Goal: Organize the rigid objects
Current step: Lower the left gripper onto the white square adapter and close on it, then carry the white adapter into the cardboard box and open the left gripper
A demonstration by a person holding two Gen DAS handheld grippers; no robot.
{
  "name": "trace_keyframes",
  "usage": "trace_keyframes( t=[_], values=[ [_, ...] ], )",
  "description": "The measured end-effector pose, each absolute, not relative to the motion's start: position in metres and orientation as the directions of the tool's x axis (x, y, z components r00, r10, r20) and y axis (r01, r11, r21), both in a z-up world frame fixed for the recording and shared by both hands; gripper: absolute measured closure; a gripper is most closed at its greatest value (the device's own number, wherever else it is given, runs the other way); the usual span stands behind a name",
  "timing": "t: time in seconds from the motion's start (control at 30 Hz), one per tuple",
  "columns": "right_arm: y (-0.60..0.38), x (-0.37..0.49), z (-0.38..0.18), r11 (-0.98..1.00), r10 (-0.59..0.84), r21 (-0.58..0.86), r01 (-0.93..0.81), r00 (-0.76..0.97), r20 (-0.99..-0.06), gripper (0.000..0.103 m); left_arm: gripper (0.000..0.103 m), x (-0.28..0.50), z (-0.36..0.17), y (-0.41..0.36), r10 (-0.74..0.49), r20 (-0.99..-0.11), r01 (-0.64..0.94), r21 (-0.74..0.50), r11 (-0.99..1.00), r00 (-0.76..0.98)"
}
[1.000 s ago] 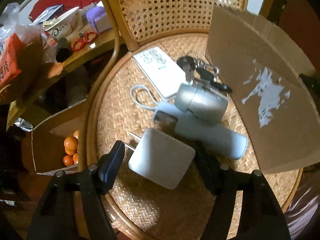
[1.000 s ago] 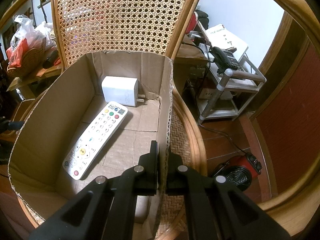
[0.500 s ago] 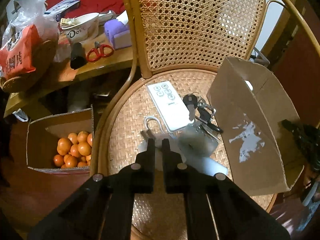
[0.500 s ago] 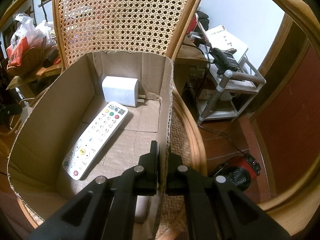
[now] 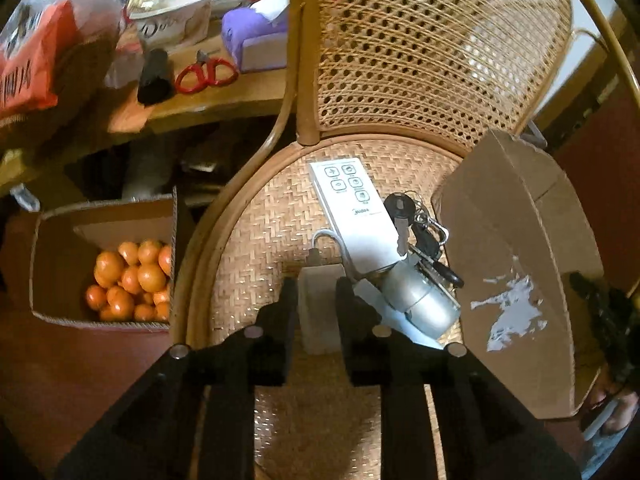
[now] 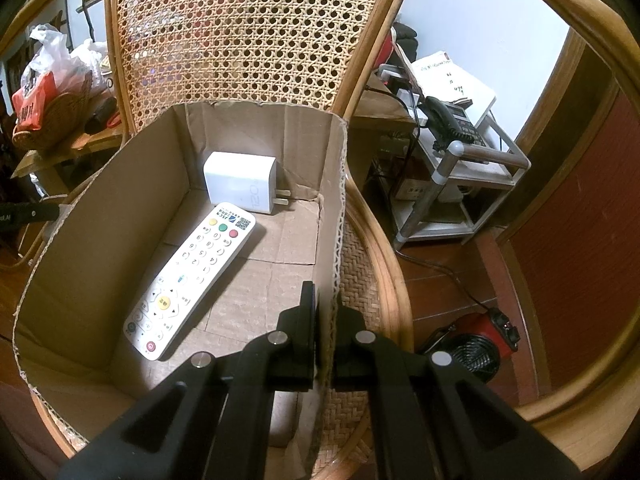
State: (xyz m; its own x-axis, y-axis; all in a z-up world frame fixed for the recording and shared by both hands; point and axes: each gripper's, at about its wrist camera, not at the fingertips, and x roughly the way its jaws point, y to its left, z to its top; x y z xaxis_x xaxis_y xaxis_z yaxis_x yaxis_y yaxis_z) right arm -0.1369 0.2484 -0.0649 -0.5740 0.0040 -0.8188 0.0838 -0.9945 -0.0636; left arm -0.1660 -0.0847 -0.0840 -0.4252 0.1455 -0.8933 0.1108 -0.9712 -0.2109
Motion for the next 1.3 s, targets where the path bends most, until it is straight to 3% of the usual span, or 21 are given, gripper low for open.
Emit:
trace_keyframes(
  t=[0.07, 0.2, 0.4, 0.57, 0.83, 1.3],
  values=[
    [0.248, -0.137, -0.065, -0.995, 0.003, -0.062, 0.084, -0.573, -0.819, 0.097, 0.081, -0.167, -0.085, -0.089, 0.176, -0.890, 0.133, -0.252, -0.958, -0.421],
    [0.248, -0.137, -0.064, -0.994, 0.004, -0.064, 0.085, -0.573, -0.819, 0.097, 0.069, -0.169, -0.086, -0.079, 0.115, -0.902, 0.111, -0.176, -0.978, -0.416],
    [0.248, -0.137, -0.064, -0.994, 0.004, -0.064, 0.084, -0.573, -0.820, 0.097, 0.082, -0.172, -0.097, -0.058, 0.039, -0.912, 0.051, -0.065, -0.997, -0.409],
    [0.248, -0.137, -0.064, -0.994, 0.005, -0.066, 0.085, -0.577, -0.817, 0.097, 0.082, -0.163, -0.076, -0.052, -0.076, -0.874, 0.079, 0.043, -0.996, -0.480],
    [0.251, -0.139, -0.062, -0.996, -0.001, -0.050, 0.073, -0.570, -0.821, 0.097, 0.082, -0.145, -0.031, -0.040, -0.064, -0.792, 0.069, 0.029, -0.997, -0.607],
    [0.250, -0.139, -0.061, -0.995, 0.007, -0.061, 0.075, -0.572, -0.820, 0.097, 0.082, -0.121, 0.023, 0.031, 0.110, -0.641, -0.087, -0.067, -0.994, -0.760]
  ],
)
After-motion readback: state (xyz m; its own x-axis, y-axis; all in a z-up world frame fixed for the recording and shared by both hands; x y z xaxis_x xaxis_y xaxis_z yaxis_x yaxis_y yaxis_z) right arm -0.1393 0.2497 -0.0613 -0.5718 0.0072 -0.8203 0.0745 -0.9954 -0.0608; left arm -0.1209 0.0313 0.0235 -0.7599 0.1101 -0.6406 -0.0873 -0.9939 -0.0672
